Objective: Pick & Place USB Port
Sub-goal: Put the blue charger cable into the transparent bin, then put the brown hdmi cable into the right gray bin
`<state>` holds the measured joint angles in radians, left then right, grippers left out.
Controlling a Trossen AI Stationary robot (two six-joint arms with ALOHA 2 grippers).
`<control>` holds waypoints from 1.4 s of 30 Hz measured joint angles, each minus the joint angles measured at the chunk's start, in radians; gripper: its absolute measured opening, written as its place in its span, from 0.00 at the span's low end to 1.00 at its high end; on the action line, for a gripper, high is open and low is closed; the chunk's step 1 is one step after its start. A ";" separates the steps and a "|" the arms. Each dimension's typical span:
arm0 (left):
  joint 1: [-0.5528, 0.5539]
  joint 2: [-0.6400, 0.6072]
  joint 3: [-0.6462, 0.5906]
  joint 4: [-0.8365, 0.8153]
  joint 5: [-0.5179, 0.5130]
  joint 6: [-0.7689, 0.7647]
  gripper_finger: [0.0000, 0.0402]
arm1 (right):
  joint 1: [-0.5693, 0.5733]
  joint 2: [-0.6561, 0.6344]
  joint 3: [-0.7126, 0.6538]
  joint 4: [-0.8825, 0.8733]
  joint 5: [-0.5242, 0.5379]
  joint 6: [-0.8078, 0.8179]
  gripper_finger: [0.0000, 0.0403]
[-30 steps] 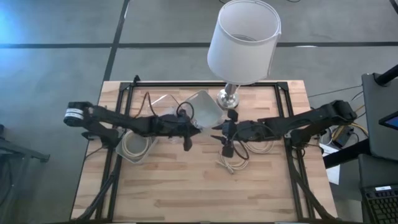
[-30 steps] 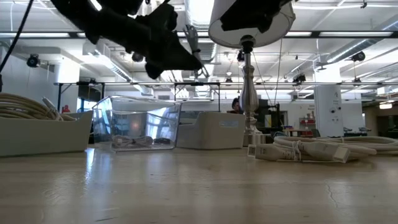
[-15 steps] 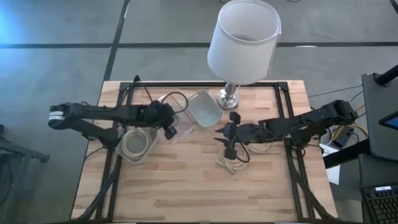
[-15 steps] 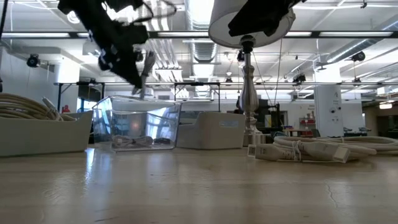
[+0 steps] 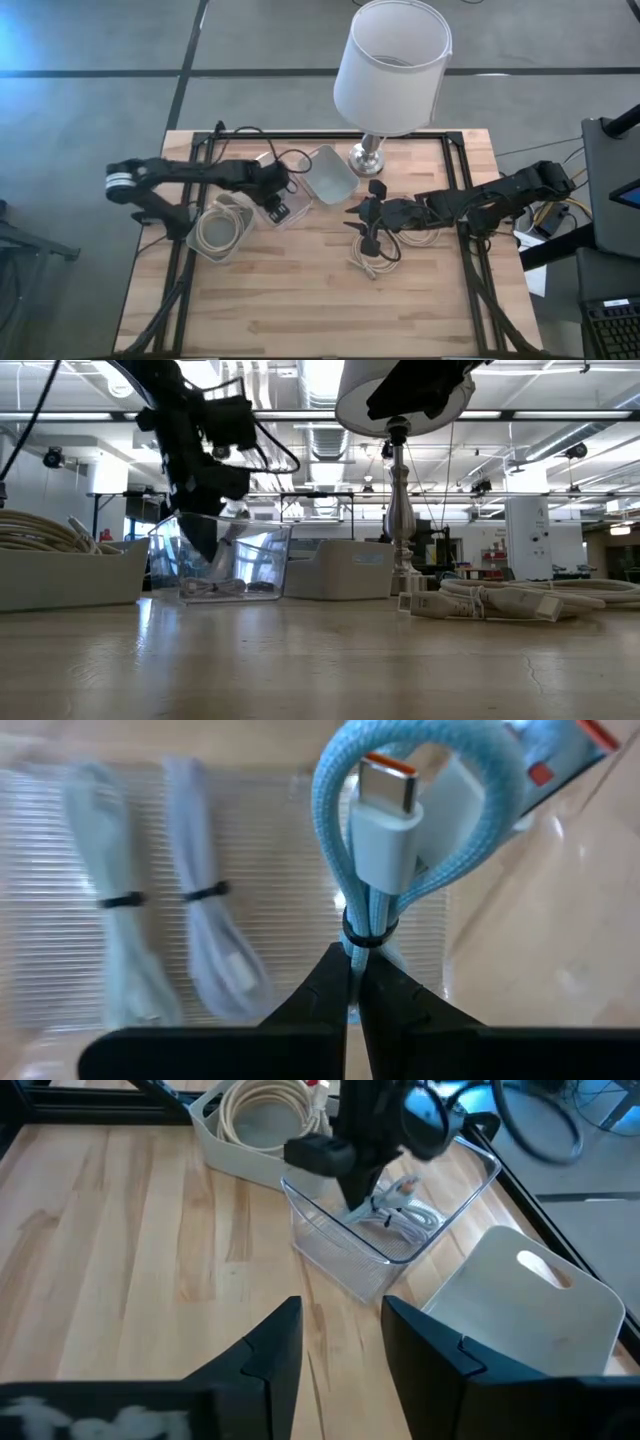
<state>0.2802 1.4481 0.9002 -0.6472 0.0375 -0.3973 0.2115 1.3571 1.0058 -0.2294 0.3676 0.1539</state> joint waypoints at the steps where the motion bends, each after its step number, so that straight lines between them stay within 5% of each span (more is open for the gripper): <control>1: 0.001 0.019 0.007 -0.001 0.020 0.000 0.04 | 0.000 0.000 0.000 0.000 0.000 0.000 0.32; 8: 0.002 0.116 0.048 -0.011 0.101 0.027 0.04 | 0.000 0.000 0.000 -0.001 -0.002 0.000 0.32; 23: 0.002 0.120 0.070 -0.053 0.017 0.055 0.23 | 0.000 0.000 0.000 -0.006 -0.002 0.003 0.33; 31: -0.012 0.026 0.079 -0.113 -0.008 0.081 0.24 | 0.000 0.000 -0.009 -0.020 -0.002 0.029 0.32; 42: -0.119 -0.189 0.082 -0.018 -0.154 0.098 0.23 | 0.000 0.000 -0.029 -0.324 -0.004 0.344 0.36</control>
<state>0.1616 1.2587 0.9827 -0.6653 -0.1168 -0.2990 0.2115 1.3571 0.9772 -0.5533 0.3637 0.4979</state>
